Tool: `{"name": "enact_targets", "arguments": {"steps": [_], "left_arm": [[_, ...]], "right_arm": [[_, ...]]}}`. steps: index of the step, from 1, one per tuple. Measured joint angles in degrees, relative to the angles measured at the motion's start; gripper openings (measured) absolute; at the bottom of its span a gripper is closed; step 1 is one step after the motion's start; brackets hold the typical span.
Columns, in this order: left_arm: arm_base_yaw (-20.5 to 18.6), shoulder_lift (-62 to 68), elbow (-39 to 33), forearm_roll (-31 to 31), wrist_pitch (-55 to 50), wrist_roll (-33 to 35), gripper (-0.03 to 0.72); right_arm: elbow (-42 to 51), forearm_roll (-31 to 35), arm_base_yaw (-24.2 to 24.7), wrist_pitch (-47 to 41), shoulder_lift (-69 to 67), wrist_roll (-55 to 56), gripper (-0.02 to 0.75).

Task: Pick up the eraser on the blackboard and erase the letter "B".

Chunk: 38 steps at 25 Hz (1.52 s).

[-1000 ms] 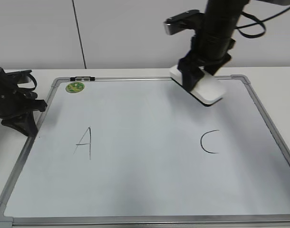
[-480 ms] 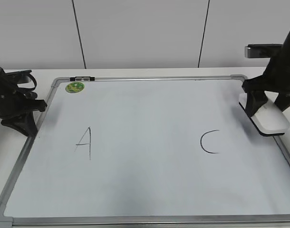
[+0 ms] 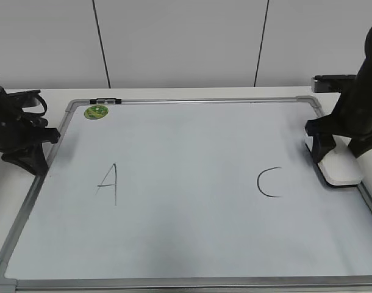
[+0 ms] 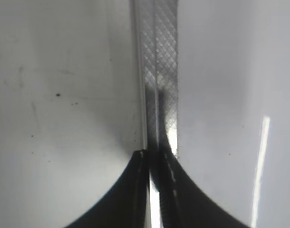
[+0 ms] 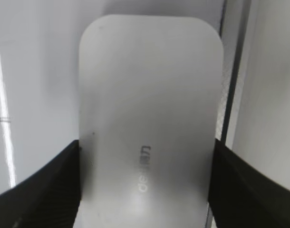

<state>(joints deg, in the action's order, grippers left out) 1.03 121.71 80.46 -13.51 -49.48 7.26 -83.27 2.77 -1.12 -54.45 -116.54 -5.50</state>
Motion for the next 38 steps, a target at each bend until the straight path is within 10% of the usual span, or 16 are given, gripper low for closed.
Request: {"name": "enact_targets", "arguments": {"steps": [23,31,38], "left_arm": [[-0.1,0.0,0.4,0.0,-0.3,0.0,0.055],[-0.1,2.8,10.1,1.5,-8.8,0.2,0.364],[-0.1,2.7,23.1,1.5,-19.1,0.2,0.417]], "right_arm": [[-6.1,-0.9,1.2,-7.2,-1.7,0.9,0.652],[-12.3,3.5,1.2,-13.7,4.6,-2.7,0.641],[-12.7,3.6,1.2,-15.5,10.1,-3.2,0.606]]}}
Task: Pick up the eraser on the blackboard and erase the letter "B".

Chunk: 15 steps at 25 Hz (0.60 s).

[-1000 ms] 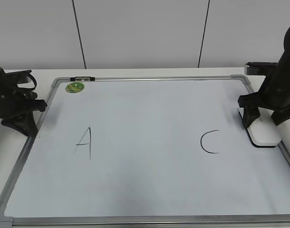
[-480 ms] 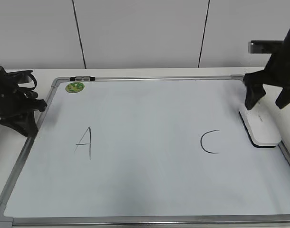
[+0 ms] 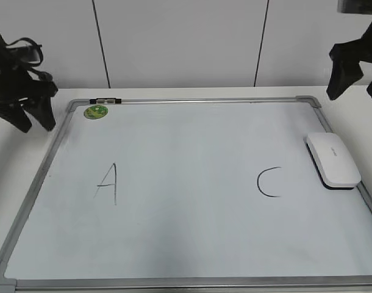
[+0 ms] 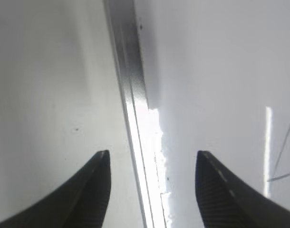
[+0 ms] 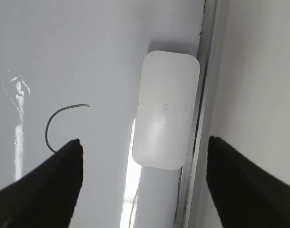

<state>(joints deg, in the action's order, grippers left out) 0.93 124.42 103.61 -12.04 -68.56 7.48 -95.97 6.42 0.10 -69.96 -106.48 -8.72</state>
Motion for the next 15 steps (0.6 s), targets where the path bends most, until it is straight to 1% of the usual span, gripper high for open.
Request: {"name": "enact_targets", "arguments": {"steps": [9,14,15], "left_arm": [[0.1,-9.9,0.9,-0.9,-1.5,-0.5,0.420],[2.0,-19.5,-3.6,-1.2,-1.7,-0.6,0.420],[2.7,-21.4,-4.7,-1.4,-1.7,-0.6,0.420]], "right_arm": [[0.6,0.0,0.0,-0.4,6.5,-0.3,0.592],[4.5,-0.4,0.0,-0.6,14.0,-0.3,0.592],[7.2,-0.7,0.0,-0.8,18.2,-0.3,0.592]]}}
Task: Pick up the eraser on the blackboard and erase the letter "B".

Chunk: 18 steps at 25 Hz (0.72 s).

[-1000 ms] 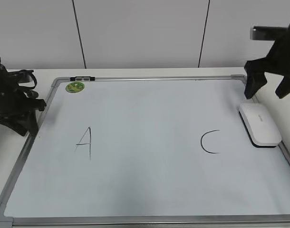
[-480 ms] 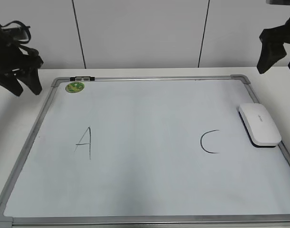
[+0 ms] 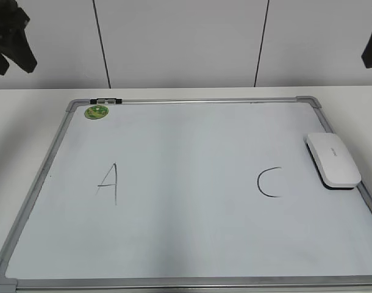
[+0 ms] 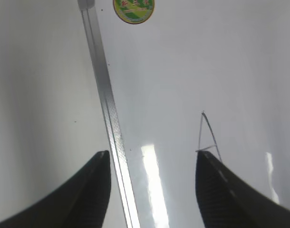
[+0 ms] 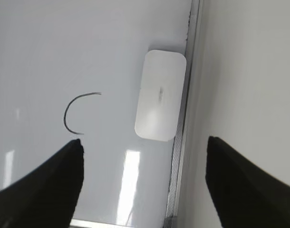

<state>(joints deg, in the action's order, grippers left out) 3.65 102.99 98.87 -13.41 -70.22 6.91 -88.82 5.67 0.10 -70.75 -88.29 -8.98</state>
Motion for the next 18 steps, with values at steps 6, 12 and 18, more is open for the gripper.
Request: {"name": "enact_targets", "arguments": {"steps": [6,12,18], "left_arm": [[3.0,-14.3,-11.1,0.0,-0.3,-0.1,0.421],[4.0,-30.4,-23.9,0.0,-0.8,-0.6,0.421],[4.0,-45.8,-35.0,0.2,-1.3,-0.7,0.421]], "right_arm": [[9.1,-0.4,0.0,-0.4,13.8,-0.1,0.592],[20.1,-0.4,0.0,-0.8,29.8,0.6,0.591],[30.2,0.3,0.0,-1.0,40.9,1.8,0.589]]}}
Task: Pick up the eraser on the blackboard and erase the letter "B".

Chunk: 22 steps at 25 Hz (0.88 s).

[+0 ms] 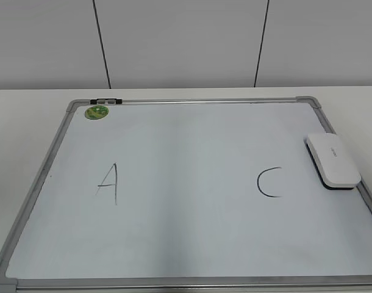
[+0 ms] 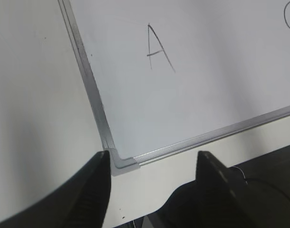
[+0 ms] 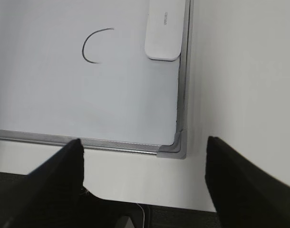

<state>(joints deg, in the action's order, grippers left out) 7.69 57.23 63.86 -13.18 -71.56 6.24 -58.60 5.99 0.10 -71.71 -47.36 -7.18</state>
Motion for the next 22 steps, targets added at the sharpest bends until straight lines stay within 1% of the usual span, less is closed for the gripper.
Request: {"name": "enact_targets", "arguments": {"steps": [7,12,13,16,18,22], "left_arm": [[0.0,-14.7,-11.1,4.0,-0.1,-0.9,0.421],[0.0,-22.9,-20.3,4.6,0.0,-1.2,0.421],[0.0,-24.4,-21.7,4.9,0.5,-1.2,0.421],[0.0,-27.9,-26.2,6.2,2.7,-1.3,0.421],[0.0,-29.5,-28.5,6.4,4.5,-1.3,0.421],[0.0,-30.5,-32.2,6.6,8.4,-1.3,0.421]], "right_arm": [[11.2,0.8,0.0,-0.1,12.5,0.1,0.589],[17.6,0.1,0.0,-0.2,18.8,0.8,0.589],[17.6,0.1,0.0,-0.2,18.8,0.8,0.589],[21.2,-0.9,0.0,-0.2,22.7,1.2,0.589],[24.7,-3.4,0.0,-0.2,25.6,2.7,0.589],[28.0,-5.3,0.0,-0.2,27.3,3.6,0.589]]}}
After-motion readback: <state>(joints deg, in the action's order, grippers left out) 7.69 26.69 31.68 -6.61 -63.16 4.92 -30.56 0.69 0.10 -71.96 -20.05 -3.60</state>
